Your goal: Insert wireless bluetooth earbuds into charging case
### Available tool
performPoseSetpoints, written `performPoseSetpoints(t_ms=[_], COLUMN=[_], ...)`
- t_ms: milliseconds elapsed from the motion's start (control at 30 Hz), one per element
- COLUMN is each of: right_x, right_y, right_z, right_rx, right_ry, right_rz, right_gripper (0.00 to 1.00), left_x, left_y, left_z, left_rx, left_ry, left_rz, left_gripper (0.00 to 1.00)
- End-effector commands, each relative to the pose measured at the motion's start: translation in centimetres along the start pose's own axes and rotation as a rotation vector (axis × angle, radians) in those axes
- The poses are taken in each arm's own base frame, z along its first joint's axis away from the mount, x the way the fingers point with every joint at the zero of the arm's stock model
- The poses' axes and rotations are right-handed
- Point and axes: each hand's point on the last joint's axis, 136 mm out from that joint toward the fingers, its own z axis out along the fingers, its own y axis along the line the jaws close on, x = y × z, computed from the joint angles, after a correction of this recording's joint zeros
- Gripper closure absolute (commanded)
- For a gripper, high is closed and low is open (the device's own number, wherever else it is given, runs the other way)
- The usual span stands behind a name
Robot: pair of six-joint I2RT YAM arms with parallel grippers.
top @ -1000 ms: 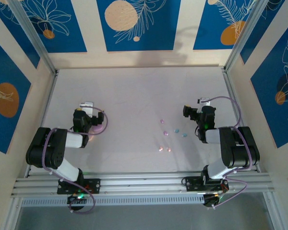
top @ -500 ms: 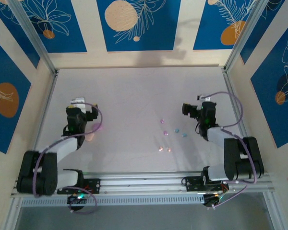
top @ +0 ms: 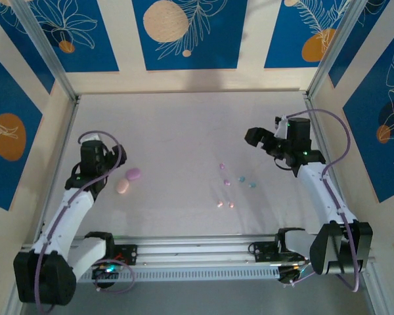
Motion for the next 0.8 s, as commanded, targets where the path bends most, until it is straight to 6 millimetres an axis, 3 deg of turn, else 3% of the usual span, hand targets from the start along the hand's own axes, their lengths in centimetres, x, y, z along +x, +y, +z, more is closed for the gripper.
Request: performPoseSetpoints(t_ms=[0, 267, 367, 500, 767], right_x=[3.0, 5.5, 5.8, 6.4, 7.2], right_y=[1.7, 2.4, 2.5, 2.5, 2.3], right_z=[-0.5, 0.0, 0.2, 0.4, 0.9], right_rx=[-0.057, -0.071, -0.073, -0.071, -0.067], right_ry=[0.145, 0.231, 0.247, 0.266, 0.305], right_rz=[0.037, 0.035, 0.036, 0.039, 0.057], right_gripper=[0.02, 0.02, 0.02, 0.01, 0.01], left_x=[4.1, 5.6, 6.2, 7.2, 7.9], left_y=[-0.1, -1.5, -1.9, -2.7, -2.8], left_z=[0.3, 2.6, 3.5, 4.5, 5.8], left_rx=[0.027, 0.058, 0.066, 0.077, 0.034], left_ry=[0.214, 0.358, 0.405, 0.474, 0.526], left_rz=[0.011, 0.085, 0.101, 0.113, 0.154], left_gripper=[0.12, 0.16, 0.17, 0.27, 0.31])
